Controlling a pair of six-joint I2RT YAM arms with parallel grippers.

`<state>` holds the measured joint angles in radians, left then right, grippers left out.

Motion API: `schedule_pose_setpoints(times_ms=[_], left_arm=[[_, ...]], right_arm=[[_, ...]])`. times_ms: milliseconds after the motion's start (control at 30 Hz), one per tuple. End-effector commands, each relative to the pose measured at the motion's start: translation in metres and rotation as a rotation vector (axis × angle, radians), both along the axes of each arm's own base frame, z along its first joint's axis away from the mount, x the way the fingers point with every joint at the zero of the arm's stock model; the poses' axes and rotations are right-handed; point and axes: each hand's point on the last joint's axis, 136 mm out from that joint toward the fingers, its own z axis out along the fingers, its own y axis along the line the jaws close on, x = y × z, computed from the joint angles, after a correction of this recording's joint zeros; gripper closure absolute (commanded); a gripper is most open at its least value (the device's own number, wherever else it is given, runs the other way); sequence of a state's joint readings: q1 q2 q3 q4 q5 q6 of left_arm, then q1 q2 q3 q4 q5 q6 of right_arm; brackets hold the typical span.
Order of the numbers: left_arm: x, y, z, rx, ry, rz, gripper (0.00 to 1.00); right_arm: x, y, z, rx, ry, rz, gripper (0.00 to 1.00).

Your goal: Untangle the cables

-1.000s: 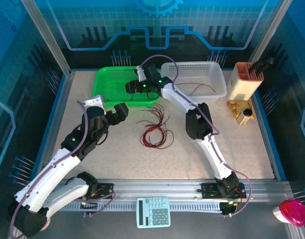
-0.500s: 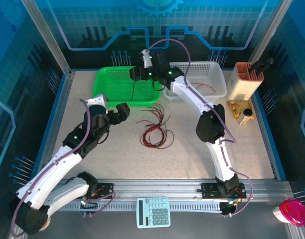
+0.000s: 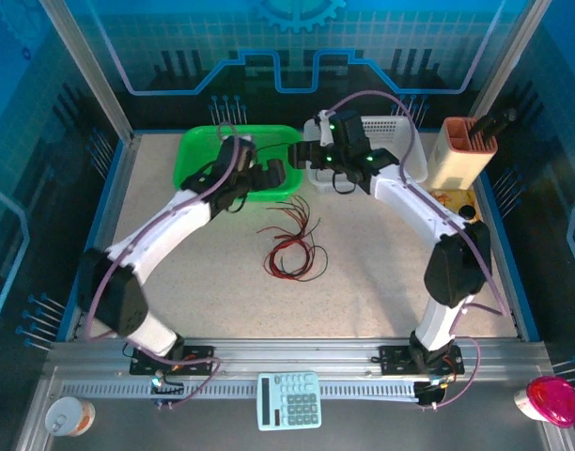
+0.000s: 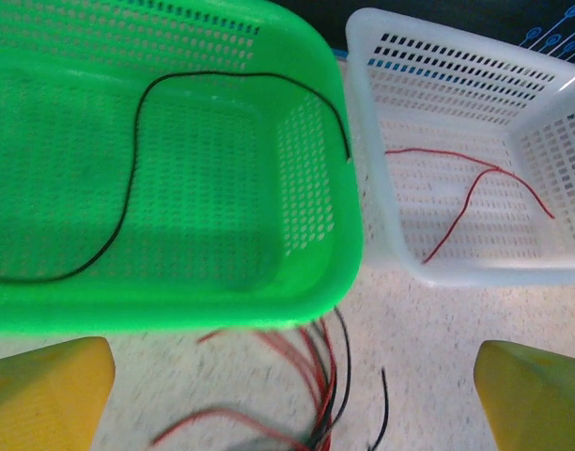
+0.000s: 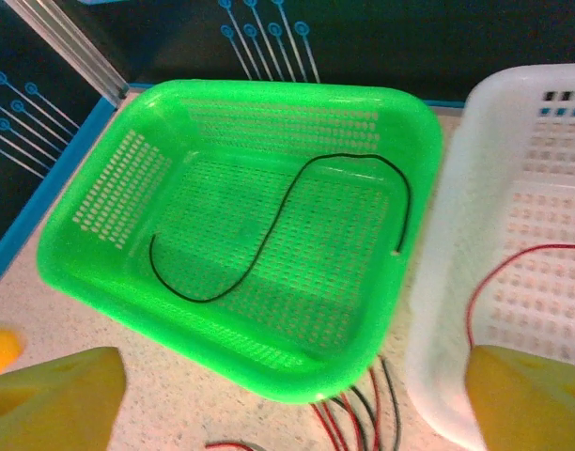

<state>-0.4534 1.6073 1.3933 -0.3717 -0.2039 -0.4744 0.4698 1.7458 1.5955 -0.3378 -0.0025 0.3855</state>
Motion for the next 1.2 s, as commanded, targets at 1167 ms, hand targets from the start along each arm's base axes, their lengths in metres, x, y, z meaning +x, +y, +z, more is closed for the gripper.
schedule_pose_setpoints(times_ms=[1167], left_arm=[[0.145, -0.026, -0.119, 0.142, 0.184, -0.009, 0.01]], right_arm=[[-0.091, -0.099, 0.006, 0.185, 0.044, -0.149, 0.00]])
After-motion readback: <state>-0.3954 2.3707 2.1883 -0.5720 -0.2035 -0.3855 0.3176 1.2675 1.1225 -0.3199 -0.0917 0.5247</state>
